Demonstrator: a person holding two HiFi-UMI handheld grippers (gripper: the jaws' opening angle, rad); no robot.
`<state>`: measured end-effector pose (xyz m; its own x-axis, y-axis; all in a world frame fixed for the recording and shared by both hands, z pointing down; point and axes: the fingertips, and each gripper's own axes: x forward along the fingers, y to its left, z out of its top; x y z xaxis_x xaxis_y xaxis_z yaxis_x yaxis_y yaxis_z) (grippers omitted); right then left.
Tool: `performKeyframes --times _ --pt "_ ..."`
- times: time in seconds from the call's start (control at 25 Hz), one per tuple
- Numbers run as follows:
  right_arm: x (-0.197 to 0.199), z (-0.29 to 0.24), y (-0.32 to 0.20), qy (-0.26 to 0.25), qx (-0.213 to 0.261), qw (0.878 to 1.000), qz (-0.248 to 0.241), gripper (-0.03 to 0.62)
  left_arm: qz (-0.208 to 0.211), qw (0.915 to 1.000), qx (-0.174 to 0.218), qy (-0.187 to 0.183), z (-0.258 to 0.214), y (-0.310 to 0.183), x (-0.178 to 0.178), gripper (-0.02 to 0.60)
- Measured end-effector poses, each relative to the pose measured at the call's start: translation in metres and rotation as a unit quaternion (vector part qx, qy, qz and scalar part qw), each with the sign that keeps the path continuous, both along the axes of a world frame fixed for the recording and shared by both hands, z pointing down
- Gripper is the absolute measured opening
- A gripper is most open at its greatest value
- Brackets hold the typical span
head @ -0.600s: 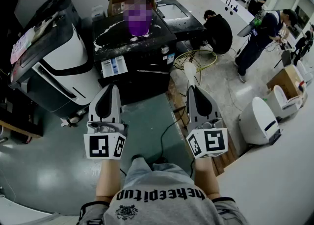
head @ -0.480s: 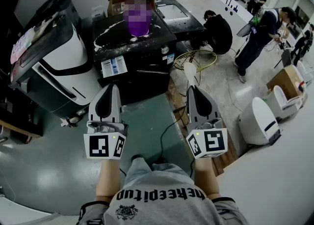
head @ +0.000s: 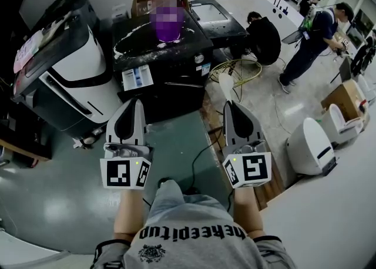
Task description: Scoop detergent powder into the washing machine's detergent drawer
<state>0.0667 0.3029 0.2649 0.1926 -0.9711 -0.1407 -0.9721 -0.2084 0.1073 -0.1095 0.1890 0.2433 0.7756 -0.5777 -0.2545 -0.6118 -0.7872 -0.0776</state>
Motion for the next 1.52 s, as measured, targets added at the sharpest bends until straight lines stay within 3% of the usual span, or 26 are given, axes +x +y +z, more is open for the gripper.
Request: performKeyframes --times 0.16,0.36,1.0,1.32,1.52 --pt "0.002 -0.004 -0.007 -0.045 0.019 0.998 -0.037 0.006 -0.002 1.0 0.0 -0.003 0.002 -0.006 0.003 0.003" --pt "0.008 -0.002 -0.028 -0.042 0.025 0.998 -0.051 0.006 -0.002 1.0 -0.002 -0.005 0.005 -0.025 0.014 0.003" --pt "0.069 -0.01 -0.162 -0.038 0.012 0.999 -0.035 0.006 0.004 0.9999 0.006 0.007 -0.011 -0.156 0.077 0.003" --pt "0.082 -0.015 -0.234 -0.024 0.004 0.999 -0.022 0.006 0.005 0.9998 0.016 0.006 -0.023 -0.226 0.088 0.003" --pt "0.09 -0.018 -0.27 -0.04 0.027 0.999 -0.021 0.006 0.009 0.9997 0.02 0.004 -0.025 -0.267 0.096 0.003"
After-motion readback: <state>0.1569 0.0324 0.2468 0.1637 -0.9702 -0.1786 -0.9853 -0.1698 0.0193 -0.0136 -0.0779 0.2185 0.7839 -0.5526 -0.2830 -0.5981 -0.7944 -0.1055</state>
